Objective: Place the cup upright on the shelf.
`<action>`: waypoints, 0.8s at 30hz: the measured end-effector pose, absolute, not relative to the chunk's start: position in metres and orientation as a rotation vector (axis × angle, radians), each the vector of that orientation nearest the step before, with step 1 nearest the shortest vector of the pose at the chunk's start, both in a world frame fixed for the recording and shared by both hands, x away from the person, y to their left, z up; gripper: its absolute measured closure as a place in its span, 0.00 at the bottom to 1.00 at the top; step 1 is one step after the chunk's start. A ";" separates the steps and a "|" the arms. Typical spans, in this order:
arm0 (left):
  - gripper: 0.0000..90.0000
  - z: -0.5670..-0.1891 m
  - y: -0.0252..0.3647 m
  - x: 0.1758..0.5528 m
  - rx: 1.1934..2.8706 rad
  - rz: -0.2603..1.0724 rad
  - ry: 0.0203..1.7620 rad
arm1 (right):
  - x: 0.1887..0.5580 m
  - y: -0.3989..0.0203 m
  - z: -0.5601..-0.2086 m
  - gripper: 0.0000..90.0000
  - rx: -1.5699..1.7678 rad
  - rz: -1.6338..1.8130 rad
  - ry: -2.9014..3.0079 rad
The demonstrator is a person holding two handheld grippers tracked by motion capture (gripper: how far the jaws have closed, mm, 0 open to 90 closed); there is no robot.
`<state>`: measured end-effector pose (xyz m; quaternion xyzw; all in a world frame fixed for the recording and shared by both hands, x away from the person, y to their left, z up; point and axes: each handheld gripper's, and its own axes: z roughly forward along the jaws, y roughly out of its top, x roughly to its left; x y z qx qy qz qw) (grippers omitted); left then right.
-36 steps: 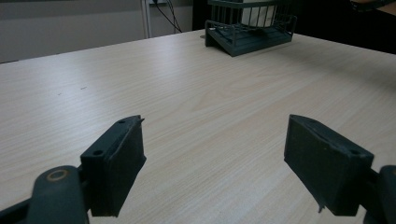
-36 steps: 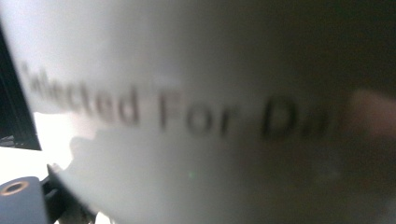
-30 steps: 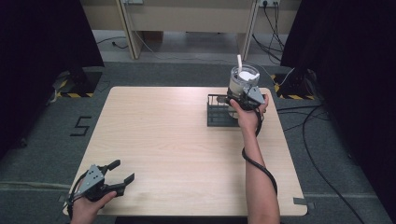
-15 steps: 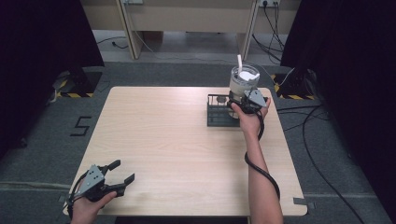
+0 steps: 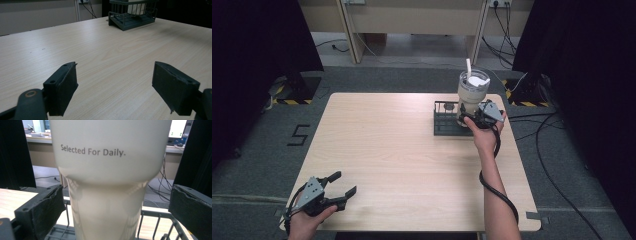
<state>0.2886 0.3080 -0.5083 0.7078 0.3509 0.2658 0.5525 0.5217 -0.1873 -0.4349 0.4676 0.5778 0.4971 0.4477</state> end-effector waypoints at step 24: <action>0.22 -0.508 0.308 0.287 1.671 0.635 0.828 | 0.480 -0.195 -0.439 0.03 1.124 1.196 1.485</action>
